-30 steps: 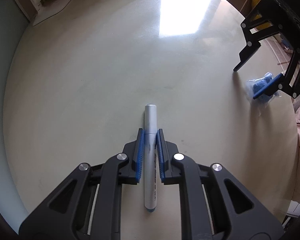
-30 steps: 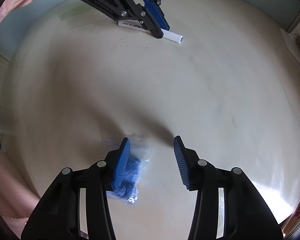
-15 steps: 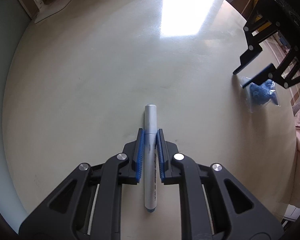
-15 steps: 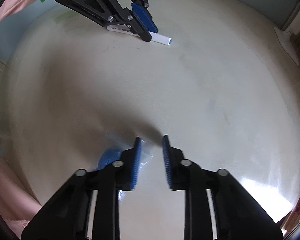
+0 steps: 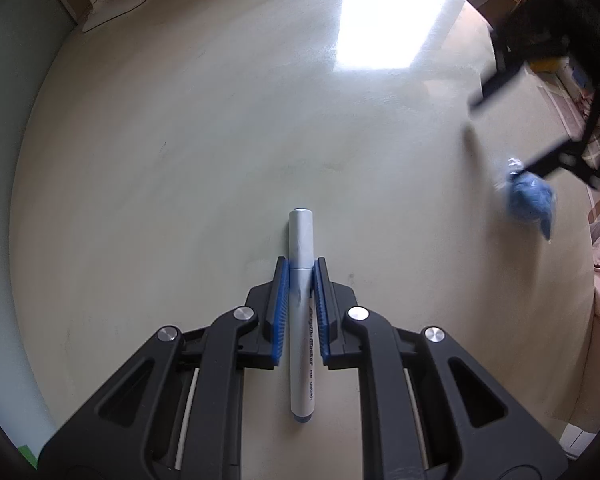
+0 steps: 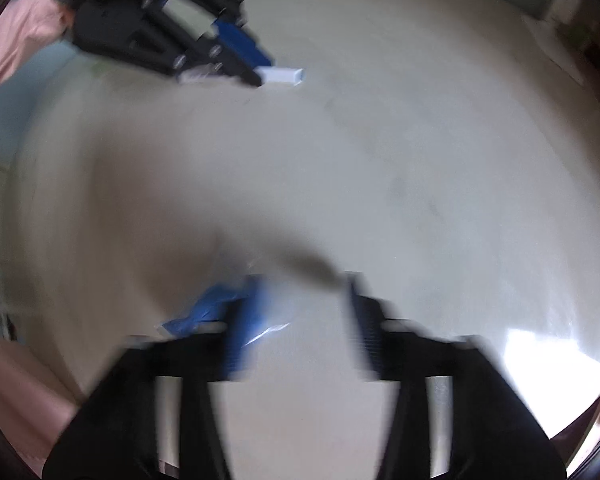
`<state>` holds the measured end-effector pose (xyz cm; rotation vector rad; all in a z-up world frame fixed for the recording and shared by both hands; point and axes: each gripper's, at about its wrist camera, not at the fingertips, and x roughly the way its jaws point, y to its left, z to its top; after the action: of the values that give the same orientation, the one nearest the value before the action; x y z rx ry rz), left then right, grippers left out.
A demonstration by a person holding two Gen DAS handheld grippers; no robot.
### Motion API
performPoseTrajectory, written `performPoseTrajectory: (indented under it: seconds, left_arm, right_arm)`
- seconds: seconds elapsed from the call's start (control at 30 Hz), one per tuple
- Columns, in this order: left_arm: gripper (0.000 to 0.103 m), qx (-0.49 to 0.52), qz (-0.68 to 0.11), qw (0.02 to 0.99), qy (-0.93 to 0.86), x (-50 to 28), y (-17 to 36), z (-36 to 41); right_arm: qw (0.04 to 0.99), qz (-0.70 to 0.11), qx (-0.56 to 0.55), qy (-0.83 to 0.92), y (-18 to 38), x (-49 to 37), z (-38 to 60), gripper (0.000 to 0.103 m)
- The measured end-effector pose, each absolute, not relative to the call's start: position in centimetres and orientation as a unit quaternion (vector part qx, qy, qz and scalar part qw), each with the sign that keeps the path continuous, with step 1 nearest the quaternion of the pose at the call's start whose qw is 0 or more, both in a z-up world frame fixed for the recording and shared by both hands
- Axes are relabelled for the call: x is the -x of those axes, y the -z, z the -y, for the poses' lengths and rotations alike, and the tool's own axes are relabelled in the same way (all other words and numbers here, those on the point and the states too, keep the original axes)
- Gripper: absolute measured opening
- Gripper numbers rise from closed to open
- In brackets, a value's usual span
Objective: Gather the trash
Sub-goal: 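Grasp the white marker with the left tool while the right tool grasps the blue plastic bag, then lift the marker with the left tool while the right tool lifts the blue bag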
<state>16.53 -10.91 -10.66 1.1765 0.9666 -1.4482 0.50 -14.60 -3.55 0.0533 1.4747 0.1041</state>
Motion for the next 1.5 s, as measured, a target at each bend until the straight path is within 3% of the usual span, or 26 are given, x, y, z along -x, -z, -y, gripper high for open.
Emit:
performPoseTrajectory:
  seconds: [0.07,0.1,0.13,0.57,0.67,0.73,0.77,0.83,0.87,0.9,1.1,1.5]
  left_arm:
    - [0.050,-0.491,-0.393,0.512,0.585,-16.5,10.6,10.8]
    - [0.071,-0.490,-0.394,0.514,0.584,-16.4,10.6,10.7]
    - [0.075,-0.488,-0.392,0.518,0.583,-16.2,10.5,10.4]
    - [0.076,-0.479,-0.410,0.534,0.563,-16.5,10.8,9.5]
    - [0.070,-0.471,-0.416,0.535,0.565,-16.9,10.8,9.9]
    - [0.056,-0.467,-0.418,0.531,0.570,-17.0,10.7,10.0]
    - [0.050,-0.463,-0.420,0.528,0.575,-17.0,10.6,10.1]
    - [0.014,-0.462,-0.417,0.525,0.581,-16.8,10.4,10.4]
    - [0.011,-0.463,-0.418,0.523,0.581,-16.8,10.3,10.5]
    - [0.011,-0.464,-0.419,0.521,0.581,-16.7,10.3,10.6]
    - [0.011,-0.472,-0.411,0.518,0.583,-15.9,10.3,10.6]
    - [0.011,-0.473,-0.409,0.533,0.570,-14.2,9.1,11.2]
  right_arm:
    - [0.746,-0.663,-0.040,-0.042,2.6,-0.3,15.1,0.077]
    - [0.746,-0.663,-0.043,-0.037,2.4,-0.2,15.2,0.085]
    - [0.748,-0.661,-0.048,-0.035,2.1,-0.1,15.3,0.087]
    - [0.719,-0.694,-0.034,-0.026,3.7,2.3,11.2,0.088]
    - [0.713,-0.701,-0.020,-0.015,4.6,1.8,10.5,0.086]
    - [0.712,-0.702,-0.020,-0.009,4.9,1.4,10.1,0.080]
    - [0.711,-0.703,-0.020,-0.003,5.0,1.3,10.3,0.072]
    - [0.713,-0.701,-0.007,0.004,4.8,1.1,10.6,0.058]
    - [0.713,-0.701,-0.002,0.008,4.7,0.9,10.9,0.041]
    - [0.711,-0.703,-0.009,0.010,4.6,0.7,11.4,0.032]
    - [0.710,-0.704,-0.014,0.015,4.1,0.3,13.7,0.020]
    - [0.727,-0.686,-0.023,0.021,3.4,2.1,16.4,0.019]
